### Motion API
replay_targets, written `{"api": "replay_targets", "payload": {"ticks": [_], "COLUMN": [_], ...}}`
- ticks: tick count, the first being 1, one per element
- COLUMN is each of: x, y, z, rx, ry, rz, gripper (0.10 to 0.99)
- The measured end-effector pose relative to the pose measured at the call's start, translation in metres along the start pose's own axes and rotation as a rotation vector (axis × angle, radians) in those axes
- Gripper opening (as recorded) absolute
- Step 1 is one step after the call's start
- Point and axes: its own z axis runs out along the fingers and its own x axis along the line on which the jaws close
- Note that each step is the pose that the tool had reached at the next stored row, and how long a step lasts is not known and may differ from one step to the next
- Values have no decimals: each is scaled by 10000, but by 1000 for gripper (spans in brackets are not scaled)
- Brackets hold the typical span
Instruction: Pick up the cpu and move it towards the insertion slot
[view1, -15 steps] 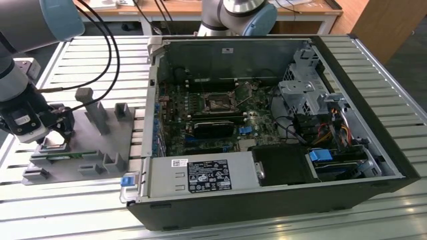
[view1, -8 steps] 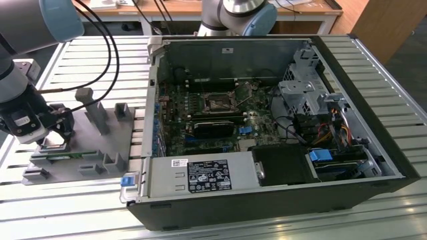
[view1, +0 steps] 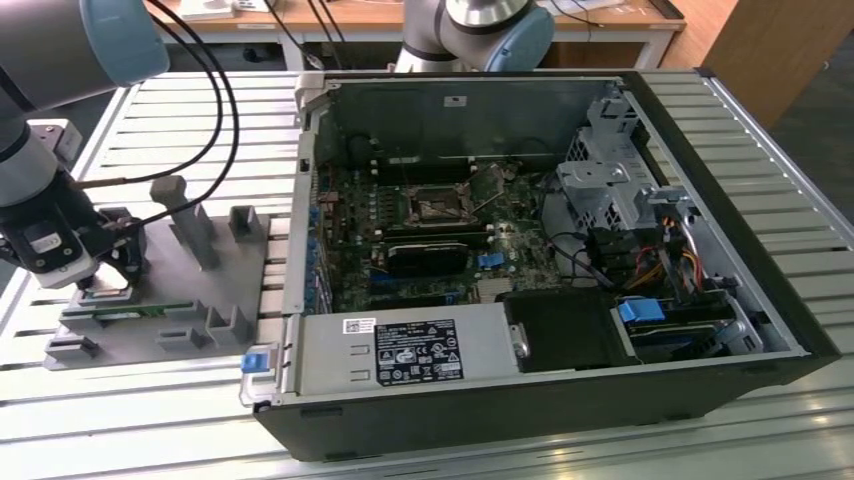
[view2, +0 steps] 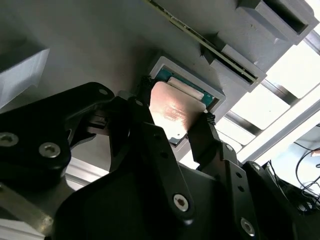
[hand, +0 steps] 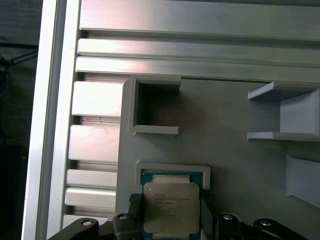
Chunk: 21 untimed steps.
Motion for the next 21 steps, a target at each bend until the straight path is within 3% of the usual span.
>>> {"api": "replay_targets", "payload": {"ticks": [1,8,21], "x": [0,-1,2], "y": [0,1,7], "z": [1,-5,-108], "rx": [0,-4,-3], "ry": [1,-7,-17], "rz": [0,-1,212], "gripper": [549,541,541]}}
